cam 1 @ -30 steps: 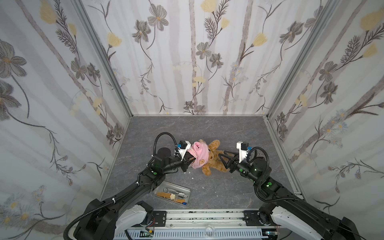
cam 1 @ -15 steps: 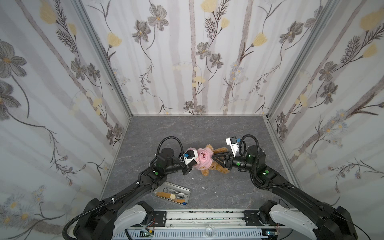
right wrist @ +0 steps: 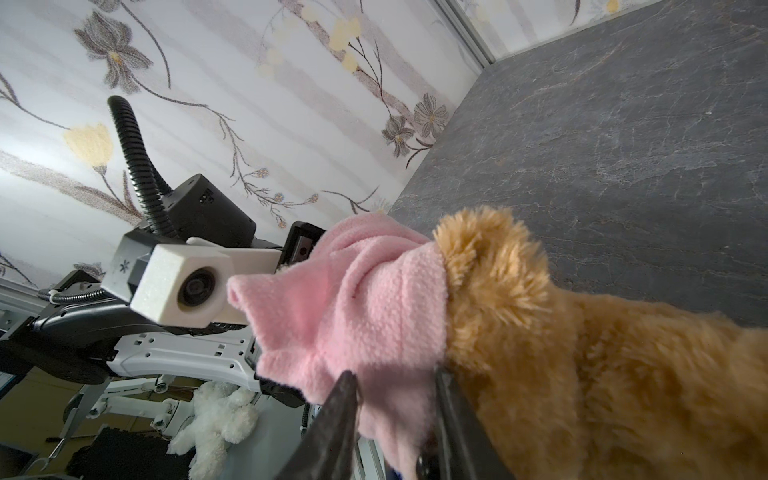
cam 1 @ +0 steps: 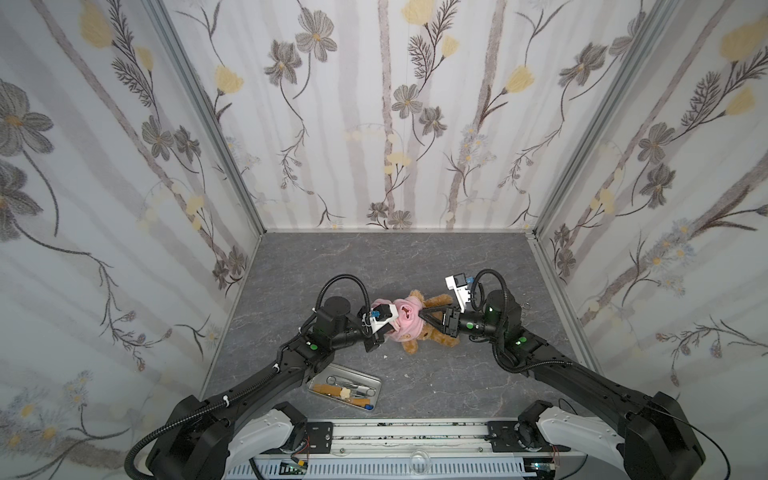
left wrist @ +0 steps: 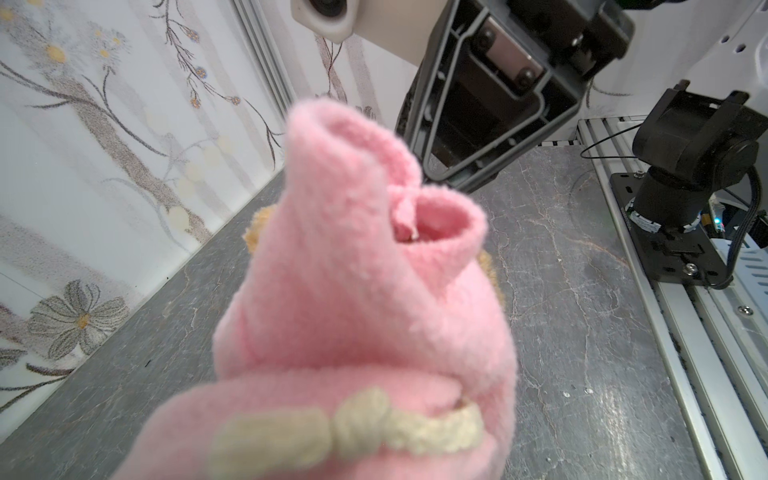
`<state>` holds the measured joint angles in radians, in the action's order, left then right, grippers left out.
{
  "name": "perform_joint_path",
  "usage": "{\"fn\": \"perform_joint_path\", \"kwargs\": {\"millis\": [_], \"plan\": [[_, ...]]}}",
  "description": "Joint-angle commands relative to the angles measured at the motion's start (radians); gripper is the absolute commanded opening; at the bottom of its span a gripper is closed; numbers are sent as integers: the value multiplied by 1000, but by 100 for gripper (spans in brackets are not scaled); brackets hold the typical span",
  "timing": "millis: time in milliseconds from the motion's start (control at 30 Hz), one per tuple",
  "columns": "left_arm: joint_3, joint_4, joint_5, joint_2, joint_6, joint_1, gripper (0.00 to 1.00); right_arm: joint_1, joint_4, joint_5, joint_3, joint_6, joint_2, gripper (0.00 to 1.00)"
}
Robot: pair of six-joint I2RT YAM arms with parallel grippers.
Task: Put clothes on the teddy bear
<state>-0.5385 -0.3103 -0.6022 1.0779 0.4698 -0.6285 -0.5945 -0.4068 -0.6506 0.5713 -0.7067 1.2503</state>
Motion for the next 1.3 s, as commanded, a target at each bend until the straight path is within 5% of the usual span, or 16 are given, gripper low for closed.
{"fn": "perform_joint_path", "kwargs": {"millis": [0, 267, 467, 767, 1267], "plan": [[-13, -13, -16, 0, 33, -1, 0, 2, 7, 60, 16, 20, 0, 36], [-19, 5, -14, 8, 50, -6, 0, -18, -21, 45, 36, 9, 36, 30], [-29, 39, -7, 9, 80, -14, 0, -20, -28, 121, 19, -13, 16, 0], [-28, 194, 83, -44, 301, -134, 0, 13, -20, 468, -104, -118, -109, 0], [-80, 218, 45, -72, 341, -186, 0, 100, -7, 515, -191, -65, 49, 0]]}}
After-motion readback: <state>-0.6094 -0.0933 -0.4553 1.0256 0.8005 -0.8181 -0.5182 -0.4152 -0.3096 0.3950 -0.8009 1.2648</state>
